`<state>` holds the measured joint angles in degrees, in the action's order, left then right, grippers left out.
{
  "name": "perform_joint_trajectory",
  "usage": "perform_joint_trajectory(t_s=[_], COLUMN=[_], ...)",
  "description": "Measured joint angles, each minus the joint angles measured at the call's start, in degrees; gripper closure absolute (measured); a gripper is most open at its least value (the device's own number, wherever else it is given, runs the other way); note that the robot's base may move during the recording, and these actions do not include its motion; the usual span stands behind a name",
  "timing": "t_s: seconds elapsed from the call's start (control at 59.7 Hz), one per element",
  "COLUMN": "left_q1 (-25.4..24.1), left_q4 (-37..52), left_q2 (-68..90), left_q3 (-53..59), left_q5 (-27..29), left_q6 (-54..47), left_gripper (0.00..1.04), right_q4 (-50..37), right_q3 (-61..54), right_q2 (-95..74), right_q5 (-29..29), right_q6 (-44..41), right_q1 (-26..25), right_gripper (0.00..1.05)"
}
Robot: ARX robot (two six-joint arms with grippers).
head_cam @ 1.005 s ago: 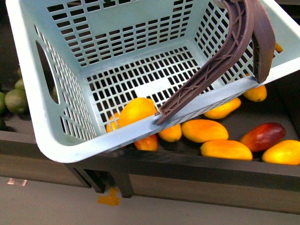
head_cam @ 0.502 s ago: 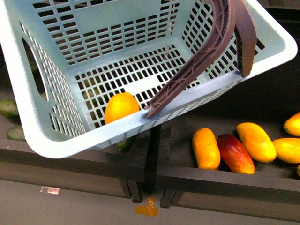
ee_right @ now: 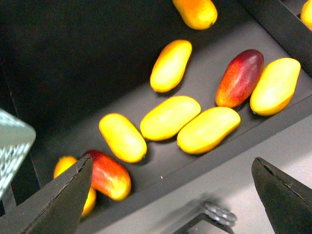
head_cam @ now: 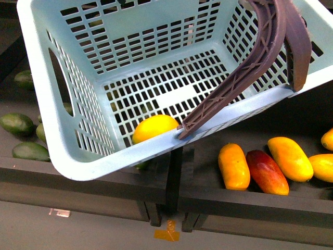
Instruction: Pick lemon and mango into basket
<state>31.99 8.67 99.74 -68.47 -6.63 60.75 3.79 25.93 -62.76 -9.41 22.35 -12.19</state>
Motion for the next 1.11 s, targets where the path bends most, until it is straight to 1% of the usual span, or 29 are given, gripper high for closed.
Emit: perform_joint_trajectory(t_s=[0.067,0.151,0.285,0.435,0.737,1.105], left_q1=[0.0,-0.1,-0.1,-0.1,-0.1,-0.1], left_q4=[0.0,0.0,0.0,0.0,0.0,0.0], left_q2=[0.0,0.0,0.0,0.0,0.0,0.0], left_q3=[0.0,0.0,0.0,0.0,0.0,0.0], left_q5=[0.3,0.6,0.8,0.5,0.6,0.5], left_q6=[-0.1,-0.1,-0.4,-0.3,-0.1,-0.1], left_gripper=[1.00,1.00,1.00,1.00,1.00,1.00], right_q4=[-5.0,-7.9,-9.1,-9.2,-8.4,-4.6], right_q3=[4.7,9.4,18.2,26.6,37.9,49.8], right_q2=[-10.2,-19.8,-35.8,-48.4,-63.0,-74.5], right_q5=[0.8,1.0,-0.3,-0.6,0.2,-0.7], right_q6=[2.9,5.9,10.2,14.3,20.2,22.6], right_q1=[-3.0,-4.8,-6.3,-7.1,-7.5,-6.8], right_gripper=[0.09,0.09,0.09,0.09,0.09,0.09])
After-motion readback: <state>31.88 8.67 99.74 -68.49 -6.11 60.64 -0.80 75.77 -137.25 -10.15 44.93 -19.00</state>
